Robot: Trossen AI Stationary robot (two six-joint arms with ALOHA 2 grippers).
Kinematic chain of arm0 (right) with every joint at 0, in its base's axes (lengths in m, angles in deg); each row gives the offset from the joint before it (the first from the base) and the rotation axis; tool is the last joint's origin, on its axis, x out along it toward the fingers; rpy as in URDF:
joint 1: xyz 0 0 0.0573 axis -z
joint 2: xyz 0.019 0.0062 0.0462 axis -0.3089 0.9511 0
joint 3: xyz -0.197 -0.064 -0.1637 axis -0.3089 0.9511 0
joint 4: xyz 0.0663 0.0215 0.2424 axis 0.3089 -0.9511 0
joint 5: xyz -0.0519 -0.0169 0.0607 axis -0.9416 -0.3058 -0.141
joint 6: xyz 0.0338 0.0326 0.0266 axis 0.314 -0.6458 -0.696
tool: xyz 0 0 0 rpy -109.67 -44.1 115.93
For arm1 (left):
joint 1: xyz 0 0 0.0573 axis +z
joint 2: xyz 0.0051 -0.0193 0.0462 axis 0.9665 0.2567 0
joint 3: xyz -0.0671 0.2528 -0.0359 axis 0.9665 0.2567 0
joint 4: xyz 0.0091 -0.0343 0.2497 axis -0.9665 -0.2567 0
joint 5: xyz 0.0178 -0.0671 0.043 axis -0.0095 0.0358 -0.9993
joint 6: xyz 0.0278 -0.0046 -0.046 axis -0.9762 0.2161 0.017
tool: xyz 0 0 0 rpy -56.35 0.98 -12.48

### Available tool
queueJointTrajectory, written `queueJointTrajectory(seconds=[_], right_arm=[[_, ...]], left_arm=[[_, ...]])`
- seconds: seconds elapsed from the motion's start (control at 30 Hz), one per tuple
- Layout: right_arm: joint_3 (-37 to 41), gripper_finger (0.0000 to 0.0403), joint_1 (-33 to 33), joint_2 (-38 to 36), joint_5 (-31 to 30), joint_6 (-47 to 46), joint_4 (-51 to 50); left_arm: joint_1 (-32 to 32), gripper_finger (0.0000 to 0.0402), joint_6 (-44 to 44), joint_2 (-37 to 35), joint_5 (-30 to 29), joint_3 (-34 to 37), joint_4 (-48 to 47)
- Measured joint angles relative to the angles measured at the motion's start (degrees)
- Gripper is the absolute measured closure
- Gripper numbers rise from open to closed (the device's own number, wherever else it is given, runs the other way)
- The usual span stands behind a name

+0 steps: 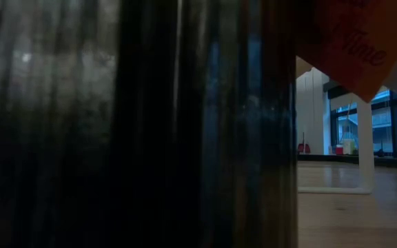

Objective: Pick & Place candle stick holders
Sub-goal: Put the pink patterned scented candle on the shelf aligned with the other red and blue patterned scented candles, then put the left silver scented candle on the shelf

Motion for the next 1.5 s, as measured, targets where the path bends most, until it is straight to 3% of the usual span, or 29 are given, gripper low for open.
queueJointTrajectory(seconds=[0.17,0.4,0.7,1.5], right_arm=[[0.0,0.0012,0.0,0.0,0.1,-0.2,0.0],[0.0,0.0012,0.1,0.0,0.1,0.2,0.0],[0.0,0.0012,0.1,0.0,0.1,0.3,0.0],[0.0,0.0012,0.1,0.0,0.8,0.2,-0.5]], left_arm=[[-4.0,0.0060,6.8,0.1,-5.8,0.0,-7.0],[-5.2,0.0104,9.3,0.1,-10.7,2.2,-5.1],[-6.0,0.0153,9.7,0.1,-10.5,7.2,0.9],[-3.7,0.0182,5.2,0.6,-7.7,7.4,3.5]])
